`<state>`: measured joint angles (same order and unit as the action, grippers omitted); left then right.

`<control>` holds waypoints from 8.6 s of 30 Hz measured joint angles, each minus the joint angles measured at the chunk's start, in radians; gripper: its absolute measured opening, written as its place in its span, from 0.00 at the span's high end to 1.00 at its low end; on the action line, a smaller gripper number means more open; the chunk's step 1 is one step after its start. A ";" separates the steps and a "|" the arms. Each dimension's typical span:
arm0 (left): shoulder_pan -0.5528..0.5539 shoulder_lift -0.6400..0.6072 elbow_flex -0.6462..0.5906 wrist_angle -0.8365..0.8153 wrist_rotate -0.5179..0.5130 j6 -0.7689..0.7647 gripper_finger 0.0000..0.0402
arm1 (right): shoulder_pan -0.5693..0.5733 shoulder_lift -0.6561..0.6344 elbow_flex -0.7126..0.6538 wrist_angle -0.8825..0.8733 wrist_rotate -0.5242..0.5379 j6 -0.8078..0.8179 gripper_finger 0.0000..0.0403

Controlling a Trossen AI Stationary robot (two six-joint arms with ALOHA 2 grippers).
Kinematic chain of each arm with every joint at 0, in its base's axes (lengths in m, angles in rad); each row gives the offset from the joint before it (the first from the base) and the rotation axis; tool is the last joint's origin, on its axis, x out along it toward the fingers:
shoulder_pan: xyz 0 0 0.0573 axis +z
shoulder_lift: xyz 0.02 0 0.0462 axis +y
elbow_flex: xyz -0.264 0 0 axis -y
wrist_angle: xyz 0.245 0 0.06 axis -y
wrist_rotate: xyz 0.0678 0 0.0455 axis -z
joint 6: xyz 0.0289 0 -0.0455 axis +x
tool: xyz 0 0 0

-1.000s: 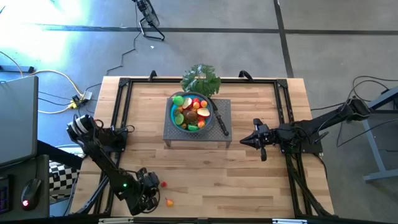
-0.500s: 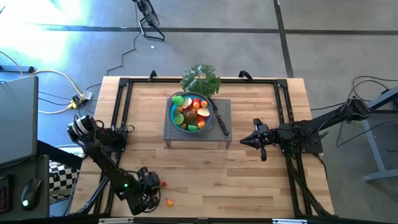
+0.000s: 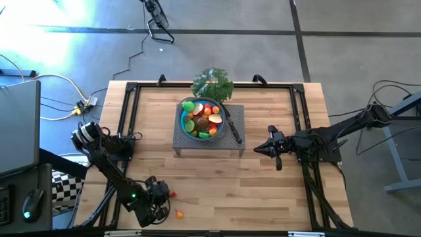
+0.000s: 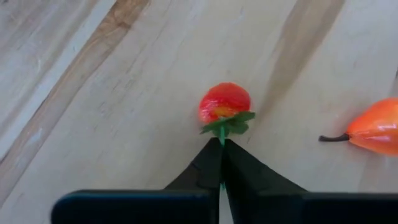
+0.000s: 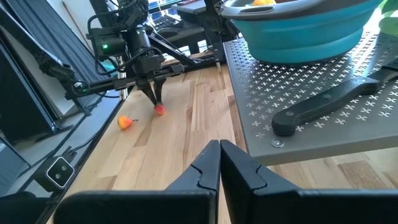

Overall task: Pick & Place Fruit
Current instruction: Put the strawberry into the blue strainer bowl on the shelf, then put the pear into the blue strainer bowl on the shelf

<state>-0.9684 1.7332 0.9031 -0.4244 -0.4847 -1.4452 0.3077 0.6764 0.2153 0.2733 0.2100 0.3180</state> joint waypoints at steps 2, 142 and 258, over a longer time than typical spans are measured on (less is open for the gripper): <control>0.000 0.000 0.000 0.006 0.001 0.000 0.98 | 0.000 0.000 0.000 0.000 0.000 0.000 0.99; 0.185 0.076 0.836 -0.643 0.009 -0.068 1.00 | 0.000 0.000 0.000 -0.008 -0.031 -0.032 0.99; 0.164 0.446 0.836 -0.598 0.373 -0.917 0.38 | 0.000 0.000 0.000 -0.008 -0.027 -0.323 0.99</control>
<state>-0.8047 2.1796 1.7393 -1.0225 -0.1116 -2.3627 0.3073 0.6764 0.2150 0.2657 0.1829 -0.0051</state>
